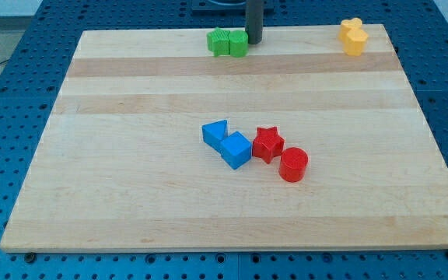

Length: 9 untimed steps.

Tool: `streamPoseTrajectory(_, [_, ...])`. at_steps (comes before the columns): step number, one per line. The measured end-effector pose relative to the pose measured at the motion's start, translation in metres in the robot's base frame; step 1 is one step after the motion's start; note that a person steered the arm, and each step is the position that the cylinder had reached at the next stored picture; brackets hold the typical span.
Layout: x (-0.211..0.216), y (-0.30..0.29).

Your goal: Adjust the green blocks at the top center of the board

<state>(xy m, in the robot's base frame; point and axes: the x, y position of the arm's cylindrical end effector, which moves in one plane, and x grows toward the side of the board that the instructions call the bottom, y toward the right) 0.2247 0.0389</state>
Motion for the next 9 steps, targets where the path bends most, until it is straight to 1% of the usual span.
streamPoseTrajectory(1, [0.001,0.033])
streamPoseTrajectory(2, [0.037,0.049])
streamPoseTrajectory(3, [0.062,0.005])
streamPoseTrajectory(4, [0.061,-0.038])
streamPoseTrajectory(5, [0.055,-0.034])
streamPoseTrajectory(6, [0.05,-0.016])
streamPoseTrajectory(7, [0.043,-0.013])
streamPoseTrajectory(8, [0.022,-0.015])
streamPoseTrajectory(9, [0.021,-0.016])
